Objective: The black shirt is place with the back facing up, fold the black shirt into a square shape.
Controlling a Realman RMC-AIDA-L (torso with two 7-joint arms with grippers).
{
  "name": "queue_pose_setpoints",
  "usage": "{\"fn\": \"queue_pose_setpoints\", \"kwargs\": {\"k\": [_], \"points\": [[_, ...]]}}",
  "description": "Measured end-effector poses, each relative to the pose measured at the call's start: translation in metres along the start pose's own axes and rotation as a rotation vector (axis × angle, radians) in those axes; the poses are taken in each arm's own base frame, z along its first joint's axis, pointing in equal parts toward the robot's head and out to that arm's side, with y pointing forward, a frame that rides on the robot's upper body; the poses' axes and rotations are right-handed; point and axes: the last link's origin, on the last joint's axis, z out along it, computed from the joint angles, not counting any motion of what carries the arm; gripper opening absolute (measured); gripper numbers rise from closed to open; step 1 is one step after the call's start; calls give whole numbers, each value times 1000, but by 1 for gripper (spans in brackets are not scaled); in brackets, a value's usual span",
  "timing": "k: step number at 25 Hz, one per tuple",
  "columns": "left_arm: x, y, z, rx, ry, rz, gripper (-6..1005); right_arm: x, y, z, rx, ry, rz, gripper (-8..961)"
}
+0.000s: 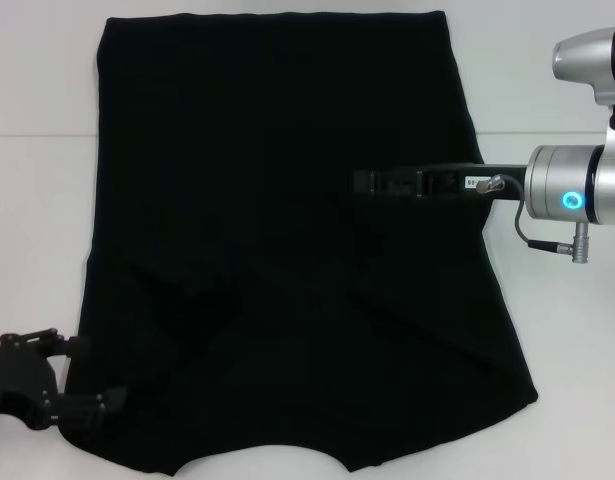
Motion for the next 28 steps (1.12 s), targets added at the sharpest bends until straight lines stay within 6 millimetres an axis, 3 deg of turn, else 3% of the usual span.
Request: {"fn": "queue_pose_setpoints", "kwargs": {"k": [7,12,28], "points": [[-1,-4,14,33,-64,53,909,1,0,0,-2,-2,7,853],[-5,-7,14,52,-105,59,841,1,0,0,-3,-11,15,854],[-5,-9,21,65,-140,108,791,0,-1,-2,-5,-29,36,853]]}}
